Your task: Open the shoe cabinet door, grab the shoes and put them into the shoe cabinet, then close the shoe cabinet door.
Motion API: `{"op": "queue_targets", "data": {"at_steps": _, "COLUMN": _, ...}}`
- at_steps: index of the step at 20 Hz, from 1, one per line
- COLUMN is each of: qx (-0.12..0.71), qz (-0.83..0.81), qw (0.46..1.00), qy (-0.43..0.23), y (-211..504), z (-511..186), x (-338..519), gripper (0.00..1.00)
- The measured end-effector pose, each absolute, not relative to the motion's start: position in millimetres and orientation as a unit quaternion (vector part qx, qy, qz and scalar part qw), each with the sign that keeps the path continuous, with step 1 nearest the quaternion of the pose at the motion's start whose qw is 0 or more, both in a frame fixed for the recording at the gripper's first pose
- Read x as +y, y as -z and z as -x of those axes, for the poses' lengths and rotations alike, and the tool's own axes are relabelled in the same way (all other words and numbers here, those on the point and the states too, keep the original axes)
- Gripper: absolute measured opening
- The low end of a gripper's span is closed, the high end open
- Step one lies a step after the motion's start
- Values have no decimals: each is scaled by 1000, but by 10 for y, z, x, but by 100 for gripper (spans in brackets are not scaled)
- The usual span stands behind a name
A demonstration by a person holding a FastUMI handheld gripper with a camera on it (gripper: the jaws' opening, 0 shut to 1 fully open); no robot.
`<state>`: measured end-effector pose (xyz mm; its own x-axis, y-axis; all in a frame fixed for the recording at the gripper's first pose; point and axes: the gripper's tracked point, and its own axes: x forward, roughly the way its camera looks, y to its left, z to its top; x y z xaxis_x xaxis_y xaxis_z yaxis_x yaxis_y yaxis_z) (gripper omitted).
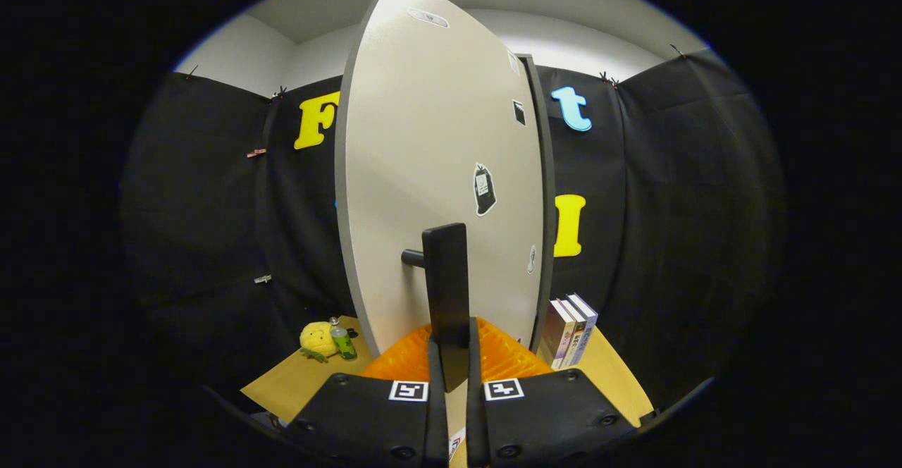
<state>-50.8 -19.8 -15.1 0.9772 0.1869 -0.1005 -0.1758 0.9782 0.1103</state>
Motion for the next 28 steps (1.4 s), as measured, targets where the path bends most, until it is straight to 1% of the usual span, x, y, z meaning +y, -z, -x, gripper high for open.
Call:
{"op": "queue_targets", "data": {"at_steps": 15, "qx": 81, "qz": -83, "qw": 992, "qy": -51, "y": 299, "z": 694, "x": -1350, "gripper": 13}}
{"op": "queue_targets", "data": {"at_steps": 19, "qx": 75, "qz": -87, "qw": 993, "qy": -20, "y": 342, "z": 712, "x": -1703, "gripper": 12}}
{"op": "queue_targets", "data": {"at_steps": 20, "qx": 74, "qz": -88, "qw": 993, "qy": -9, "y": 348, "z": 720, "x": -1798, "gripper": 9}}
{"op": "queue_targets", "data": {"at_steps": 22, "qx": 77, "qz": -103, "qw": 992, "qy": -18, "y": 335, "z": 744, "x": -1823, "gripper": 8}}
{"op": "queue_targets", "data": {"at_steps": 24, "qx": 81, "qz": -107, "qw": 990, "qy": -32, "y": 352, "z": 776, "x": -1792, "gripper": 8}}
{"op": "queue_targets", "data": {"at_steps": 28, "qx": 72, "qz": -75, "qw": 994, "qy": -15, "y": 274, "z": 905, "x": -1818, "gripper": 8}}
